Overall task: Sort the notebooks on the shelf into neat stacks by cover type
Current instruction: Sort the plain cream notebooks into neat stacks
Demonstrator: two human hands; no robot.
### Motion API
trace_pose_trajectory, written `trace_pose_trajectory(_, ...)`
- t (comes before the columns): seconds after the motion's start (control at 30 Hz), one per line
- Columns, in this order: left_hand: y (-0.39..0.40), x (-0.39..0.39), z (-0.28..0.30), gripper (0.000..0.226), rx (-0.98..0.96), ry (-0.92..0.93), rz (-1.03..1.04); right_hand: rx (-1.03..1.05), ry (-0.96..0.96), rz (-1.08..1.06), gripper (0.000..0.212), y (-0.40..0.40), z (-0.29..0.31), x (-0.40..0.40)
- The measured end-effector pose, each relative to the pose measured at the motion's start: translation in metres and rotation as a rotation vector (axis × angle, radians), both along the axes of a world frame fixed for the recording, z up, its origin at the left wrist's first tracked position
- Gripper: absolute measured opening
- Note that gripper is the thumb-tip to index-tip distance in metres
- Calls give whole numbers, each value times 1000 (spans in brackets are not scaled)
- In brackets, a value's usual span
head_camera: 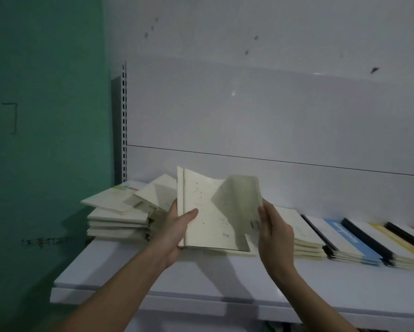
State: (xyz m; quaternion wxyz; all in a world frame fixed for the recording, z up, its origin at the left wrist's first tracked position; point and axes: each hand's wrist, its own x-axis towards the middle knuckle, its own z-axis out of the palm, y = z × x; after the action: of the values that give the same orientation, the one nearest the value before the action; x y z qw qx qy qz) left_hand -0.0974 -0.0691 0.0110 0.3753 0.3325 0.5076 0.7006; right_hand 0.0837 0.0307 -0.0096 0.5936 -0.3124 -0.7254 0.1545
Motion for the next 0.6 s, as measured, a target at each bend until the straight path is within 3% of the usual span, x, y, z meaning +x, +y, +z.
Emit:
trace_pose_trajectory(0.13,10,16,8,29,25,-17,-5,369,-196,-115,32,-5,-8,14)
trace_pose_trajectory(0.27,20,34,15,26,30,-11,4,651,-375,-36,43,8,-23,28)
trace_pose_trajectory(0.4,33,56,14,24,32,9,34,637,-473,39,56,22,-32,38)
trace_pose_trajectory(0.53,50,80,11,34,61,-3,34,577,-563,139,37,43,-24,61)
trace_pose_trajectory(0.6,61,91,8,37,72,-13,64,423,-532,268,33,54,-15,77)
